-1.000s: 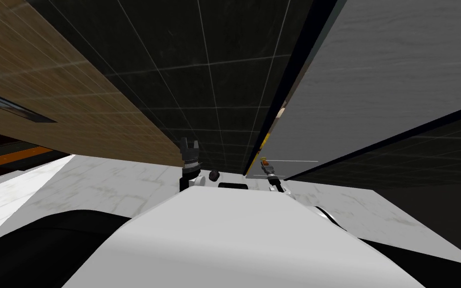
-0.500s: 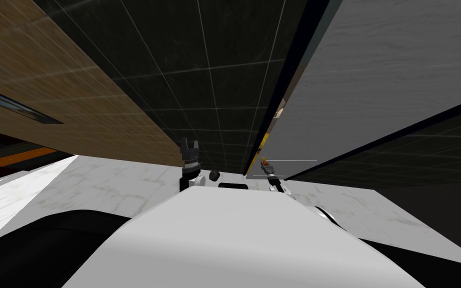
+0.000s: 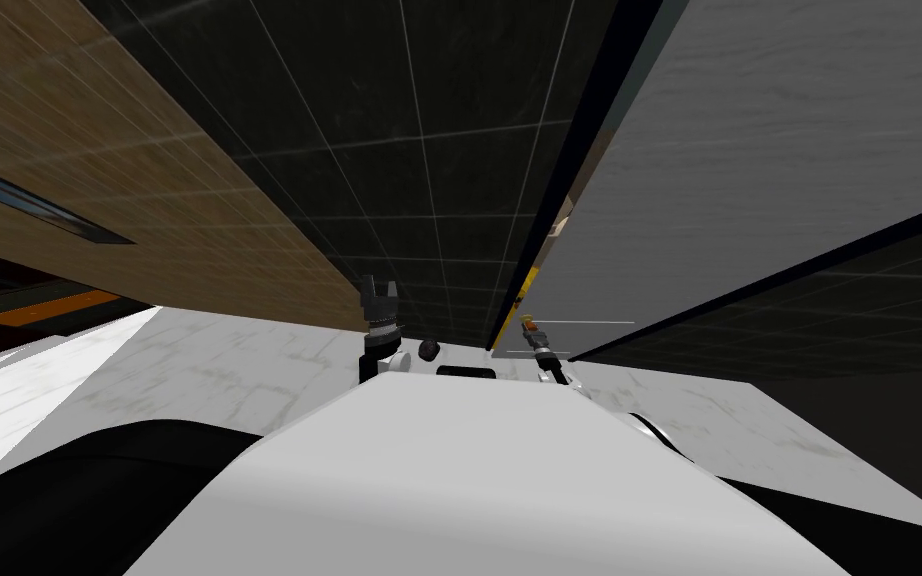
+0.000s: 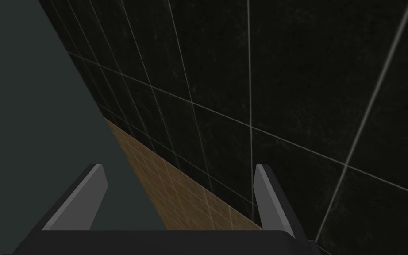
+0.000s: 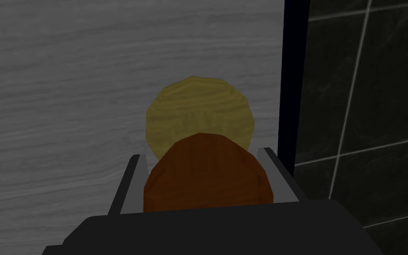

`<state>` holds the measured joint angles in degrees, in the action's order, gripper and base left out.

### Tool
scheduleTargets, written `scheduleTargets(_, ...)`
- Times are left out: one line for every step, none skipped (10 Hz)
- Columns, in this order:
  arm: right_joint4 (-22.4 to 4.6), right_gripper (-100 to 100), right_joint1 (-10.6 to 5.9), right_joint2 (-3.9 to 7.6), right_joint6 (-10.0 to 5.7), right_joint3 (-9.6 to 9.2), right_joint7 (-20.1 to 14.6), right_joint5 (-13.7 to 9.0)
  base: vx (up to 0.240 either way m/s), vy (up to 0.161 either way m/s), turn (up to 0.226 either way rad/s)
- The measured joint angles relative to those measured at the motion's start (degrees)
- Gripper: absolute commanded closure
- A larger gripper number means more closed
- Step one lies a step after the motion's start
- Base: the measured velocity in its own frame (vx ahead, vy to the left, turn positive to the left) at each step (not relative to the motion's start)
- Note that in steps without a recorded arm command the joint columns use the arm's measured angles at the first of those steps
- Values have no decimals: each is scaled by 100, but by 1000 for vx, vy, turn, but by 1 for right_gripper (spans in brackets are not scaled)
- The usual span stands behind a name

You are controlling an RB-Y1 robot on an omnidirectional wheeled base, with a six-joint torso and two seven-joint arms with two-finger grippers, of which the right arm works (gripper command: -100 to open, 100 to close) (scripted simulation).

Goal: Pull the door open

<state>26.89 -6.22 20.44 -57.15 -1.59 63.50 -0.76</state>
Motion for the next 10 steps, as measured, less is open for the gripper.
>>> scheduleTargets(-4, 100, -5, -1, -1, -5, -108, -12, -22, -11, 24)
scheduleTargets(14, 100, 1, 0, 7, -10, -246, -30, -23, -15, 26)
scheduleTargets(14, 100, -1, 1, 9, -17, -398, -47, -28, -16, 29)
scheduleTargets(15, 100, -4, -1, 10, -23, -551, -66, -35, -20, 45)
scheduleTargets(5, 100, -15, -2, 11, -31, -709, -89, -25, -14, 21)
scheduleTargets(19, 100, -10, -4, 15, -36, -815, -99, -21, -8, 20)
scheduleTargets(9, 100, -17, -4, 13, -43, -948, -116, -29, -14, 41)
scheduleTargets(-8, 100, -27, 0, 7, -50, -1106, -139, -24, -14, 19)
scheduleTargets(2, 100, -24, 0, 12, -55, -1217, -150, -23, -13, 18)
scheduleTargets(13, 100, -23, -2, 21, -62, -1352, -168, -35, -13, 41)
